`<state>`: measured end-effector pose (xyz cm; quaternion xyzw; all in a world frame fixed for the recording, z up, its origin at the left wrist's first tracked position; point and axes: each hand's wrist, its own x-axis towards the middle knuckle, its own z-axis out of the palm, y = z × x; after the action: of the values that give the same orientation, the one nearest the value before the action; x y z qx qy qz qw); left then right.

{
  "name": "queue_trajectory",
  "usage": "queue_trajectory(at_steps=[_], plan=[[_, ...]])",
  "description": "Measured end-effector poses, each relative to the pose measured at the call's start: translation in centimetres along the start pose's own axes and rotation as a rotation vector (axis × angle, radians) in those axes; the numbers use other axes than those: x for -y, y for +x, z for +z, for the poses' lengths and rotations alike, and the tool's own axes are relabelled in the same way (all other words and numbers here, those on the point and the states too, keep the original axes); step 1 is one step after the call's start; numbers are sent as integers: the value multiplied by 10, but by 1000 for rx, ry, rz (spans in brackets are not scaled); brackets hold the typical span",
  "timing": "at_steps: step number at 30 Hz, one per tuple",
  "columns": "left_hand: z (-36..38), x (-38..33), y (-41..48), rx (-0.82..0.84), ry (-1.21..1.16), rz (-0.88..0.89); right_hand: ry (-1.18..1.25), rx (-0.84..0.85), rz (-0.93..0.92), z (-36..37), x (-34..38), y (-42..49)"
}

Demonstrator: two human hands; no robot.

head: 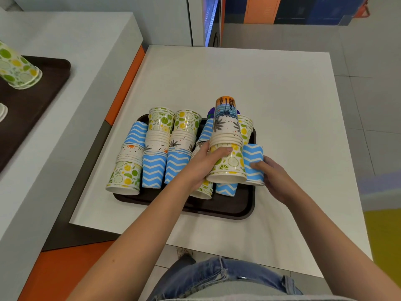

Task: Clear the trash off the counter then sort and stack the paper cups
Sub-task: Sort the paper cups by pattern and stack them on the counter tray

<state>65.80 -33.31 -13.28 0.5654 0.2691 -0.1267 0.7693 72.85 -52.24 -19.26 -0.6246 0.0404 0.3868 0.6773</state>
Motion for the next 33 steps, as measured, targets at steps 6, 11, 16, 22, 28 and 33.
queue_trajectory(at_steps=[6,11,16,22,28,33], plan=[[-13,1,-2,-38,41,64,-155,-28,-69,-9,7,-4],[-25,-4,-1,-50,1,84,-463,18,-101,-18,-3,-13],[-17,-8,7,22,-33,-25,-453,167,-61,-10,-5,-9],[-11,-12,13,46,-81,-83,-183,284,78,-10,2,4],[-11,-8,13,55,-84,-71,-232,297,102,-9,4,9],[-11,-4,11,69,-127,-45,-256,290,78,-10,5,9]])
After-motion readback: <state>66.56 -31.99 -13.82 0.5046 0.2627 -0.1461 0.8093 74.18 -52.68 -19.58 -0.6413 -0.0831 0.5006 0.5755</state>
